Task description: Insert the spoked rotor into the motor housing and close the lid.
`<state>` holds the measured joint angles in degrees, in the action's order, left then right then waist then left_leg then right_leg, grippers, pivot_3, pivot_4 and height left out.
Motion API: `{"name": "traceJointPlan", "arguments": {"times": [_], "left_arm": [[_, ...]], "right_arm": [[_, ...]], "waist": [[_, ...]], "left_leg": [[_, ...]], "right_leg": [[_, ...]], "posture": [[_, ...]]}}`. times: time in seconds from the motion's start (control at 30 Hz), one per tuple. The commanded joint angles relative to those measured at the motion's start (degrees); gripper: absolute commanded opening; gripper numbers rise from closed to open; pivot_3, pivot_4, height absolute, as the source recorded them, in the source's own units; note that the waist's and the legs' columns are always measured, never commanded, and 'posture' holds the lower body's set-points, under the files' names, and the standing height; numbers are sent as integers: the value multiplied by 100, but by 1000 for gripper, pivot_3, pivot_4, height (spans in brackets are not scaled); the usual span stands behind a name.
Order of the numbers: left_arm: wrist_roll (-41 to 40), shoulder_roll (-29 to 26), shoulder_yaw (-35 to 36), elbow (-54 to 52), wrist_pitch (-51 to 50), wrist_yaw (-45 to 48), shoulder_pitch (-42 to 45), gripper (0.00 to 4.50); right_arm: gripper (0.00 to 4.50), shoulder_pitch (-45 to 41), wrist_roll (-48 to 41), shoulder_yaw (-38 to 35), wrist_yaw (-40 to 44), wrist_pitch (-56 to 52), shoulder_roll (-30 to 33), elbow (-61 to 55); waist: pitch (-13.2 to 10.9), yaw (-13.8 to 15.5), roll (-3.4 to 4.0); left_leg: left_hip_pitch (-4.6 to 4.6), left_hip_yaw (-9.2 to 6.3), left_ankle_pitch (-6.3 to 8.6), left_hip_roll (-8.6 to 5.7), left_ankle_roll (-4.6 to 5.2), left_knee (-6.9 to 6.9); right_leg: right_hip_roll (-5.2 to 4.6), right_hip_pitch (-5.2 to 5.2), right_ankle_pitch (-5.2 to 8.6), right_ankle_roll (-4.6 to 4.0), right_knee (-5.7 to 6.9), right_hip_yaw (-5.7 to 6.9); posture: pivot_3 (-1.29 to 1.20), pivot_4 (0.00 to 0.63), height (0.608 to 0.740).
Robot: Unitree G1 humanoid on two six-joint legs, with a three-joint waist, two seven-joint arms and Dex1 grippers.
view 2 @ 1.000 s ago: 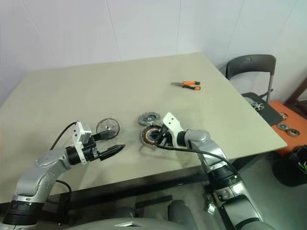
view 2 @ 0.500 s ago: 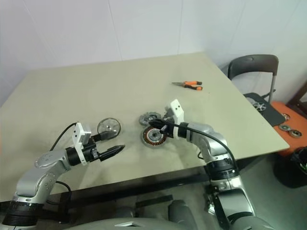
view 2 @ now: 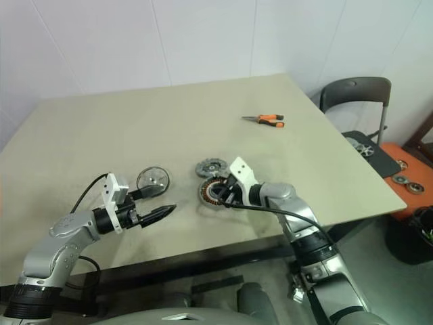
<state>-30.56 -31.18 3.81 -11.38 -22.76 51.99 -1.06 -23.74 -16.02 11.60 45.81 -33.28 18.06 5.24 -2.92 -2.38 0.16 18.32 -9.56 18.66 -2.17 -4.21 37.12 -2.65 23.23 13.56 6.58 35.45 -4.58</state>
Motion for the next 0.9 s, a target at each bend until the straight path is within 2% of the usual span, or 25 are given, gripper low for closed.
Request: {"name": "traceJointPlan", "arguments": {"times": [0.03, 0.07, 0.23, 0.33, 0.4, 0.6, 0.77, 0.9], "left_arm": [[-12, -23, 111, -114, 131, 5, 67, 4500], [-14, -24, 113, -120, 129, 4, 66, 4500], [-25, -39, 118, -112, 103, 14, 82, 4500], [-32, -32, 128, -115, 99, 1, 79, 4500], [-40, -35, 139, -120, 92, -4, 76, 4500], [-58, -44, 162, -122, 73, -11, 74, 4500], [-61, -23, 145, -145, 84, -14, 58, 4500], [-63, -17, 140, -145, 86, -12, 61, 4500]], "right_arm": [[380, -403, -882, -815, -200, -641, -348, -203], [380, -475, -973, -931, -257, -738, -391, -190], [380, -390, -519, -455, -194, -538, -204, -124], [380, -62, 361, 438, -20, 154, 225, -8], [380, 65, 539, 631, 24, 332, 332, 58], [380, 5, 433, 387, -35, 430, 229, 234], [380, -360, -616, -593, -188, -360, -242, -23], [380, -471, -791, -748, -214, -631, -309, -32]], "waist": [[-1, -7, 2], [-2, -4, 3], [-2, 23, 3], [-1, 24, 3], [1, 16, 7], [9, 3, -4], [6, 5, 0], [4, 0, 2]], "left_leg": [[0, 0, 0, 0, 0, -1], [0, 0, 0, 0, 0, -1], [2, -2, 0, 0, 0, -3], [4, 0, 0, 0, 0, -5], [6, 3, 0, -1, 0, -5], [-10, 3, 0, 0, 0, 1], [-5, 0, 0, 0, 0, 3], [-1, -1, 0, 0, 0, -1]], "right_leg": [[0, 1, 0, 0, 2, 0], [0, 2, 0, 0, 2, 0], [-1, 2, 0, 0, -1, 3], [-1, 4, 1, 0, -7, 2], [-3, 3, 1, 1, -11, 1], [-1, -14, 2, 1, -6, 0], [0, -8, 1, 0, 1, 0], [0, 0, 0, 0, 2, 0]], "posture": [[0, 0, 740], [0, 0, 740], [0, 0, 740], [0, 0, 740], [0, 0, 740], [0, 0, 740], [0, 0, 740], [0, 0, 740]]}}
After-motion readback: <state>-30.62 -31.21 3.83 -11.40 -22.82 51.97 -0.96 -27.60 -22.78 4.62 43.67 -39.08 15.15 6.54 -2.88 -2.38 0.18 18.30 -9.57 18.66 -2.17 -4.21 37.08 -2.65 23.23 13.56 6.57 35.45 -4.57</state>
